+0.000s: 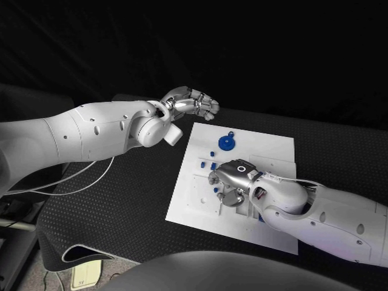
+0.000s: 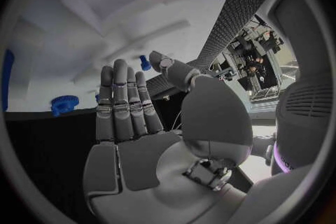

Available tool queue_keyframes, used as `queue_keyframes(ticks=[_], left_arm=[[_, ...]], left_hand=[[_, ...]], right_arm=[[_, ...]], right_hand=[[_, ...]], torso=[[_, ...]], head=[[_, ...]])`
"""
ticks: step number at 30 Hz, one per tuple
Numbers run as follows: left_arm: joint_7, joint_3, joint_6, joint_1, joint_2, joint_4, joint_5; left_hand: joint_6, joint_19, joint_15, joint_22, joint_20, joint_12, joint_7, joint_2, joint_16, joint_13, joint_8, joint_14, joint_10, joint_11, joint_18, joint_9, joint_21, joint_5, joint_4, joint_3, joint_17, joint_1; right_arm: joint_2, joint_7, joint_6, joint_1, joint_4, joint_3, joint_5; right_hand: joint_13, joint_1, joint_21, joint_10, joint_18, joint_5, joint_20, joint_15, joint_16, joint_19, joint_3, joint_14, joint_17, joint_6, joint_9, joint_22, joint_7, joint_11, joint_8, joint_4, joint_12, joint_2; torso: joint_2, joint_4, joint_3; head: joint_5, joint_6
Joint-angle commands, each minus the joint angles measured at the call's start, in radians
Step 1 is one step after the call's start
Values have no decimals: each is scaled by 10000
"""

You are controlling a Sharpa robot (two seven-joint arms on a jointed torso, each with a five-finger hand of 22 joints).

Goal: Assemble the parts on the task board

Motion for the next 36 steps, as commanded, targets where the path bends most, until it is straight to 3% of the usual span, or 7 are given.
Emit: queue_keyframes(ticks=[1, 12, 16, 18, 20, 25, 36], left_arm=[[70, 3, 132, 8, 11, 5, 55], [92, 1, 125, 6, -4, -81, 55], [116, 0, 115, 5, 0, -142, 55], [133, -1, 101, 4, -7, -175, 55], [141, -3, 90, 3, -26, -205, 55], [147, -5, 95, 2, -52, -261, 55], [152, -9, 130, -4, -36, -327, 55]], left_hand=[[-47, 92, -24, 22, 8, -6, 47, -33, -32, -16, 62, 22, 62, 11, 89, -10, -38, 21, 82, -1, 9, 88], [-49, 94, -24, 25, 7, -6, 48, -33, -33, -19, 62, 22, 62, 12, 89, -12, -42, 21, 83, -1, 11, 89], [-48, 96, -24, 27, 7, -5, 48, -33, -33, -20, 63, 23, 64, 11, 88, -12, -44, 21, 85, -1, 13, 88], [-47, 97, -24, 28, 7, -4, 48, -32, -32, -20, 65, 24, 66, 11, 88, -12, -45, 21, 87, -2, 14, 87], [-45, 99, -25, 29, 7, -3, 47, -31, -31, -21, 66, 26, 68, 10, 89, -13, -46, 22, 89, -2, 15, 87], [-42, 103, -26, 33, 6, 0, 46, -30, -29, -22, 69, 31, 74, 8, 89, -13, -48, 22, 90, -3, 18, 87], [-39, 108, -27, 39, 5, 3, 45, -30, -28, -25, 73, 35, 79, 6, 90, -14, -53, 22, 92, -3, 22, 89]], right_arm=[[-139, 247, -649, 80, 197, 3, 353], [-1115, 845, -940, 898, 1273, 49, 1888], [-1569, 1093, -632, 1136, 1608, 320, 2962], [-1779, 1141, -302, 1220, 1610, 552, 3346], [-1984, 1201, -109, 1313, 1548, 613, 3424], [-2576, 1164, 263, 1585, 1221, 631, 3426], [-2768, 751, 883, 1581, 990, 586, 2218]], right_hand=[[-57, -34, -16, -98, -10, -51, 12, 4, -69, -94, -87, -110, -13, -86, -23, 237, -9, 4, -50, -13, 73, -50], [-277, -524, 250, -131, 84, 369, -7, -64, 79, 103, -712, 120, 48, -77, -63, 240, -64, -56, 45, -23, 446, -46], [-351, -544, 447, 16, 162, 408, -32, -161, 245, 355, -720, 377, 108, -29, -88, 241, -103, -149, 99, 141, 709, -7], [-375, -535, 612, 219, 162, 431, -113, -264, 396, 569, -765, 602, 169, -34, -117, 239, -154, -253, 116, 252, 946, 26], [-390, -585, 696, 387, 162, 551, -172, -341, 447, 665, -871, 723, 175, -46, -138, 226, -195, -326, 130, 318, 1112, 123], [-422, -661, 733, 602, 162, 541, -191, -393, 413, 668, -1079, 751, 123, -105, -178, 215, -294, -404, 133, 346, 1251, 210], [-903, -1126, 624, -221, 148, 257, -80, -98, 234, 263, -1842, 377, 38, -493, -388, 219, -109, -70, 4, 380, 627, -6]], torso=[[-2, 7, -3], [-11, -7, 3], [-14, -8, 3], [-23, -13, 3], [-23, -18, 9], [-41, -31, 9], [-27, -51, 43]], head=[[-16, 17], [-134, 194], [-269, 329], [-339, 420], [-387, 494], [-538, 627], [-732, 786]])
